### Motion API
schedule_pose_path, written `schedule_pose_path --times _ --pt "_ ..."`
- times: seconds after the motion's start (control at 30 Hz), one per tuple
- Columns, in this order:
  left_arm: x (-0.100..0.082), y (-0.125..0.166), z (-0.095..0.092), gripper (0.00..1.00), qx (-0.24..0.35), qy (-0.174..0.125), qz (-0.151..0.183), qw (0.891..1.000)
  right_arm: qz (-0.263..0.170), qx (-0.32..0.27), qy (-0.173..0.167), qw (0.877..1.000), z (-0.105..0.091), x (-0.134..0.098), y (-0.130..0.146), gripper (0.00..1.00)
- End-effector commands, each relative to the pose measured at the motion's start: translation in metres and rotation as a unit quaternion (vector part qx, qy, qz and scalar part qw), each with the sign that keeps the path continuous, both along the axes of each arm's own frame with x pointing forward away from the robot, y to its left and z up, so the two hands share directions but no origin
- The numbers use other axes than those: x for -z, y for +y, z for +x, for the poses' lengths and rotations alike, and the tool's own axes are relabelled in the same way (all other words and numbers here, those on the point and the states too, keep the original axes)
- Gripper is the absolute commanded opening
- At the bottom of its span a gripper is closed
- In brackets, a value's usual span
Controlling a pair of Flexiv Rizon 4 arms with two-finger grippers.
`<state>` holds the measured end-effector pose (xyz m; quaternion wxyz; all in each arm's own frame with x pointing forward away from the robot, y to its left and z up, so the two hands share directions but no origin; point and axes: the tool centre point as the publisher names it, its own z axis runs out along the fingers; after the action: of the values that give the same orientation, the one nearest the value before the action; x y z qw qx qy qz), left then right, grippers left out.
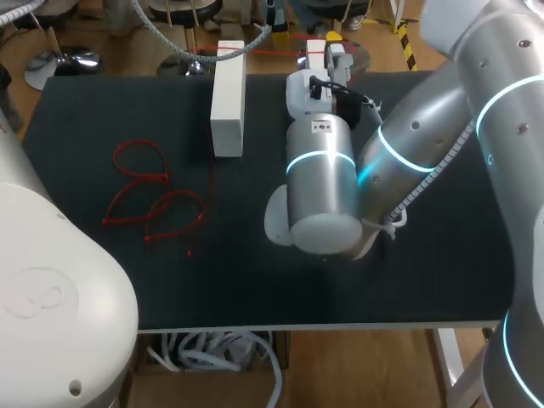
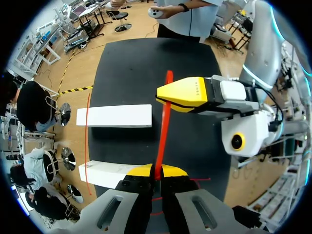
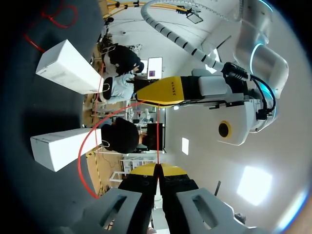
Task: Grab the tape and strap the tape.
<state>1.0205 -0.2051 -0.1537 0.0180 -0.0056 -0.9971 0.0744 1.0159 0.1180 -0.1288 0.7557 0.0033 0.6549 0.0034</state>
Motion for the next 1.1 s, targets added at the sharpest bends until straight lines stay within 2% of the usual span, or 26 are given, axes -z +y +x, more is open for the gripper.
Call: schedule_pose_path --times 0.03,0.73,1.1 --pt "-0.001 -0.001 0.001 0.00 0.000 0.001 0.002 1.000 0.000 0.002 0.002 1.000 -0.001 -0.001 0.003 0.00" --pt "-0.001 -0.001 0.001 0.00 0.000 0.001 0.002 1.000 0.008 0.003 0.003 1.000 -0.005 0.003 0.016 0.00" --pt "-0.001 -0.001 0.001 0.00 0.000 0.001 0.002 1.000 0.016 -0.003 0.004 1.000 -0.006 -0.005 0.007 0.00"
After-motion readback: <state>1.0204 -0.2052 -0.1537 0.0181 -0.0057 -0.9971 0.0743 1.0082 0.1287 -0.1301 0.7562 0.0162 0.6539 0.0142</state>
